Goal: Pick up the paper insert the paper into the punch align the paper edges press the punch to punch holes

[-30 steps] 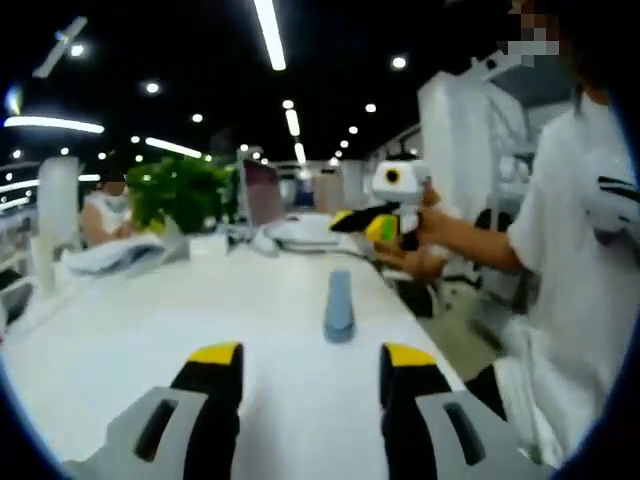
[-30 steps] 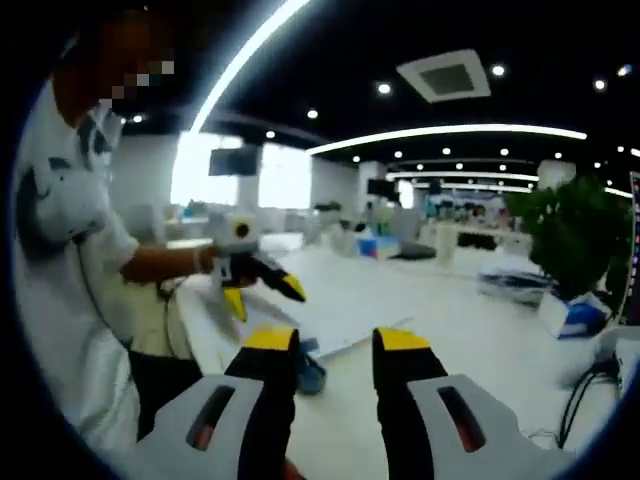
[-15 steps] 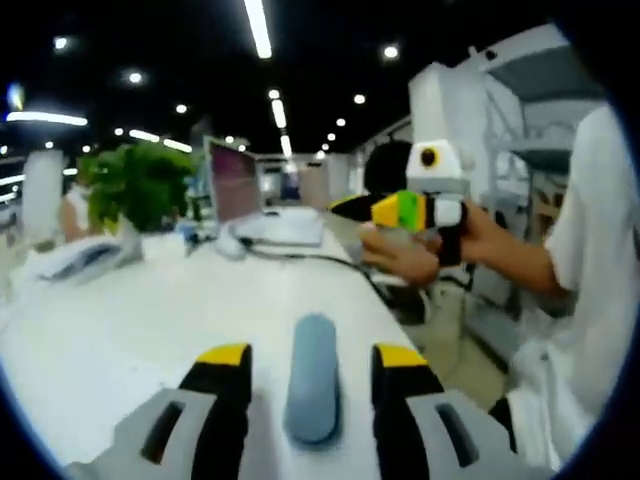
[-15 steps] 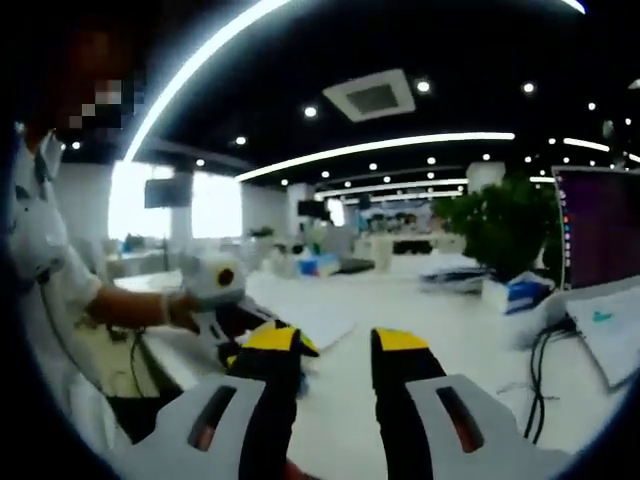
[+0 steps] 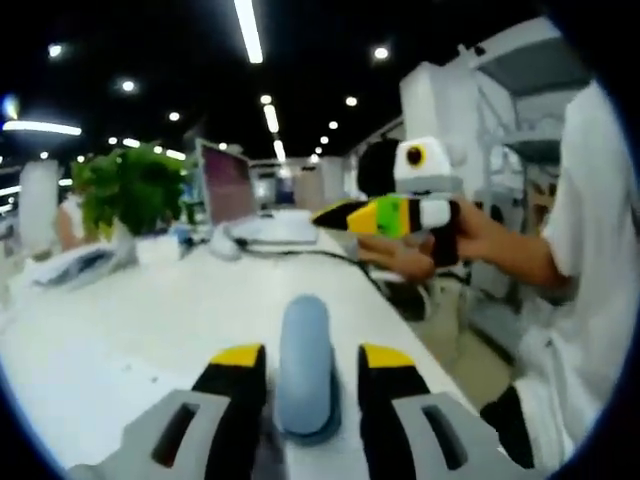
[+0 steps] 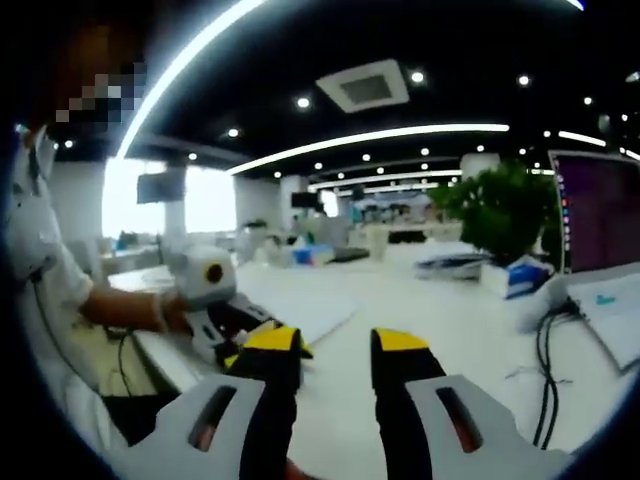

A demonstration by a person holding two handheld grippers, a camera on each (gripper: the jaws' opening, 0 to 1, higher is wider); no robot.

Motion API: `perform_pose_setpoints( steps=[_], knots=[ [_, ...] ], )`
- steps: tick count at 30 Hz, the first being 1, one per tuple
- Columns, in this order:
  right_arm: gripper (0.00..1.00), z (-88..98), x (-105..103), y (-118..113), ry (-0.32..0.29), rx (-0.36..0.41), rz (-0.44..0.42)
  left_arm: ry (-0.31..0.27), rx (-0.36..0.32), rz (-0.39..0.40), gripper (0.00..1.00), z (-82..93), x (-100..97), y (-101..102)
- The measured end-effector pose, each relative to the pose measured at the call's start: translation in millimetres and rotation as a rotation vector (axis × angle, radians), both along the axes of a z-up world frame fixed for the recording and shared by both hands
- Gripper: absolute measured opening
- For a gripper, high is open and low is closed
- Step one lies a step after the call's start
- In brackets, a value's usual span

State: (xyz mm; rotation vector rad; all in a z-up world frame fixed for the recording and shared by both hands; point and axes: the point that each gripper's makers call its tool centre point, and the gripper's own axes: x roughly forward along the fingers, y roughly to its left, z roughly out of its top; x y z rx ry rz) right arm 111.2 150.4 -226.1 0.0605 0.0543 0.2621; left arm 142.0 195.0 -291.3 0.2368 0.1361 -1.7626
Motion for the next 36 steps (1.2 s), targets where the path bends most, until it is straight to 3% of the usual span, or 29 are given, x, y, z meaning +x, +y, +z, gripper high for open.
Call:
perform_pose_setpoints(
  steps=[4,11,16,18,24,28,29,36],
  knots=[
    [0.26,-1.0,4.3,6.3,0.007,0.002,-0.008,0.002,-0.005,0.004,0.32,1.2,1.5,0.0],
    [0.21,3.3,13.2,27.3,0.004,-0.06,-0.009,0.017,-0.003,0.011,0.26,0.9,3.1,0.4],
    [0.12,9.9,26.2,46.4,-0.011,-0.028,-0.013,0.019,-0.001,0.011,0.26,0.6,3.2,0.3],
    [0.06,5.7,33.7,53.1,0.012,-0.037,-0.022,0.019,0.0,0.013,0.25,0.4,3.4,0.2],
    [0.05,-4.3,50.9,70.1,0.036,-0.115,-0.039,0.023,0.001,0.013,0.25,0.3,3.7,0.2],
    [0.04,-20.1,57.2,71.5,0.077,-0.209,-0.068,0.026,0.002,0.012,0.25,0.1,3.5,0.1],
    [0.04,-17.8,56.3,70.3,0.055,-0.2,-0.077,0.027,0.003,0.013,0.25,0.1,3.7,0.0],
    [0.03,-20.1,55.7,61.1,0.098,-0.176,-0.108,0.027,0.004,0.012,0.25,-0.1,3.6,-0.5]
  ],
)
